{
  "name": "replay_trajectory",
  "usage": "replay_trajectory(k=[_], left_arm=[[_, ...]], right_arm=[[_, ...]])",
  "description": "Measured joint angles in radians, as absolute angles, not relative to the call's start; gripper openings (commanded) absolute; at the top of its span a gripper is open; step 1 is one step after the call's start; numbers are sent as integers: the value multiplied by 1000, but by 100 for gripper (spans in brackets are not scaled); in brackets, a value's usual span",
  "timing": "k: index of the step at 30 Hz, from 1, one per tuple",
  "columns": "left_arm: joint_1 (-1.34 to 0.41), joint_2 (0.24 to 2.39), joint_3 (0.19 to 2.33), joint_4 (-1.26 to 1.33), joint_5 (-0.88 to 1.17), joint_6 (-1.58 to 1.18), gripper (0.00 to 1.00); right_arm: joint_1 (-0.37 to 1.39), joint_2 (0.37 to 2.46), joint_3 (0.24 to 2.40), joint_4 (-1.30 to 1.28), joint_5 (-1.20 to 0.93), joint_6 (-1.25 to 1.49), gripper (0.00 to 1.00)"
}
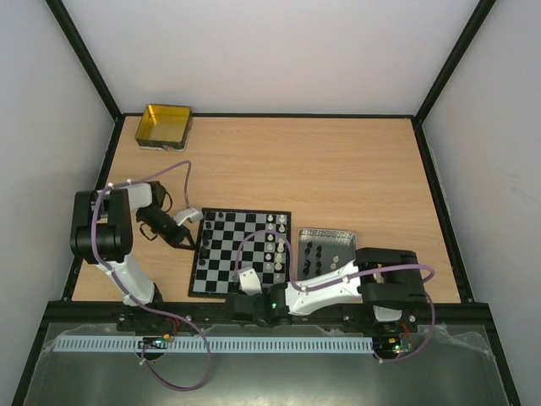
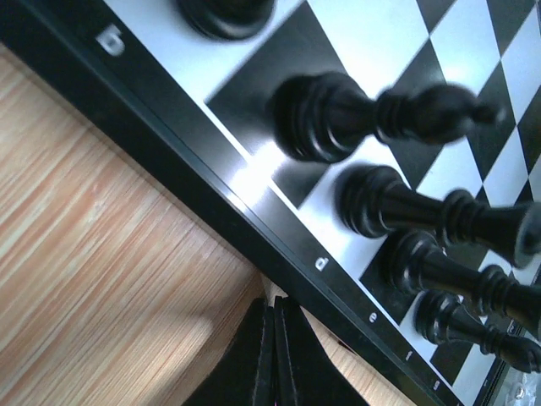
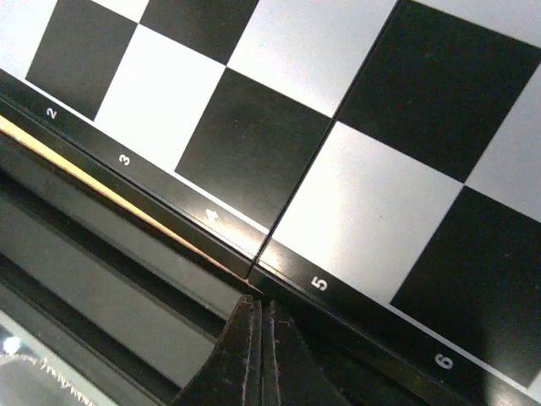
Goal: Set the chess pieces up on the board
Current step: Move the chessboard to the center of the board.
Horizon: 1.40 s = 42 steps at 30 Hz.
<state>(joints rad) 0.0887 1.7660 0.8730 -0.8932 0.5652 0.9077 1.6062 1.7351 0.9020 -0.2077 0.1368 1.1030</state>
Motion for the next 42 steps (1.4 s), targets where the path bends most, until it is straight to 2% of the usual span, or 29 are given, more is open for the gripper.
replay_trajectory(k=[28, 42], left_arm=[[-33, 1816, 950, -852, 586, 785, 2], [58, 1700, 847, -764, 543, 786, 2]], right_arm=[[1484, 1608, 747, -204, 173, 1075, 2], [1460, 1557, 701, -216, 167, 1077, 2]])
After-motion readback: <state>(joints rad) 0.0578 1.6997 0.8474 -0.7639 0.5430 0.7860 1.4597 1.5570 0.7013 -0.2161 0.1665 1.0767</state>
